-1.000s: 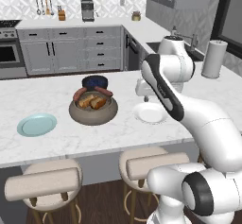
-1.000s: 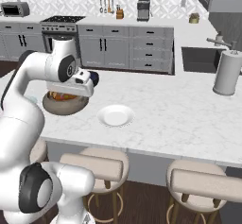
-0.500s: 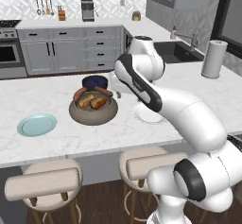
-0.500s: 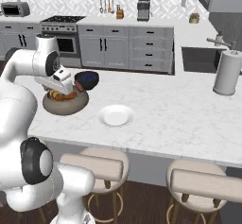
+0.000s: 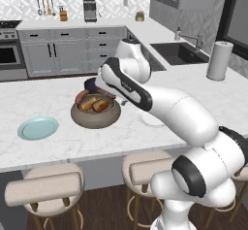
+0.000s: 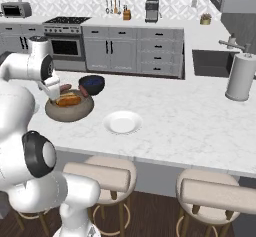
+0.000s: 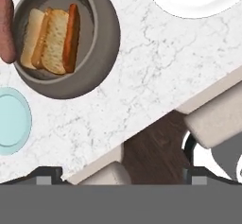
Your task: Place one bun and one sausage from the bowl on each plate.
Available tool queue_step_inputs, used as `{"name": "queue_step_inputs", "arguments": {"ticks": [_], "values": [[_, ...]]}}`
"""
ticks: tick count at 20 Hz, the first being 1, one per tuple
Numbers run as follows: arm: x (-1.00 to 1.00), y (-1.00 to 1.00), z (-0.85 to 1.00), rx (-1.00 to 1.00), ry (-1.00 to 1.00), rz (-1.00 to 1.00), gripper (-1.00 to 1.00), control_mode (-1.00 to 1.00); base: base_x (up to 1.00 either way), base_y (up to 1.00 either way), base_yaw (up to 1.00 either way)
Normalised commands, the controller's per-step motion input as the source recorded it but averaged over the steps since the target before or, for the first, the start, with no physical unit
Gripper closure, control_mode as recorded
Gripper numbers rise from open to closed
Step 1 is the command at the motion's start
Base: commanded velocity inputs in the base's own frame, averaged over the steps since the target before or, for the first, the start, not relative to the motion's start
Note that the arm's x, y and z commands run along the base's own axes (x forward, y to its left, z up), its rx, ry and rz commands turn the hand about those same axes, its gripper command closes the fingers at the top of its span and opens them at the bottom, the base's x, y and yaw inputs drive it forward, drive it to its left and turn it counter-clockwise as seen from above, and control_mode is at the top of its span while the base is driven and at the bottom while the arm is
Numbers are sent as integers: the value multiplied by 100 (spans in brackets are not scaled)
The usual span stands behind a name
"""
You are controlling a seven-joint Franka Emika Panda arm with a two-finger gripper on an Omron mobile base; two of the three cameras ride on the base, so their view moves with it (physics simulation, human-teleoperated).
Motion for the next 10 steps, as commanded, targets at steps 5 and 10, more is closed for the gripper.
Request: {"name": "queue_step_inputs", "arguments": {"ticks": [5,10], "values": [[69,2,-30,3,1,-15,-100,-100,0,0,0],[59,-58,-45,4,0,0,-100,-100,0,0,0]]}}
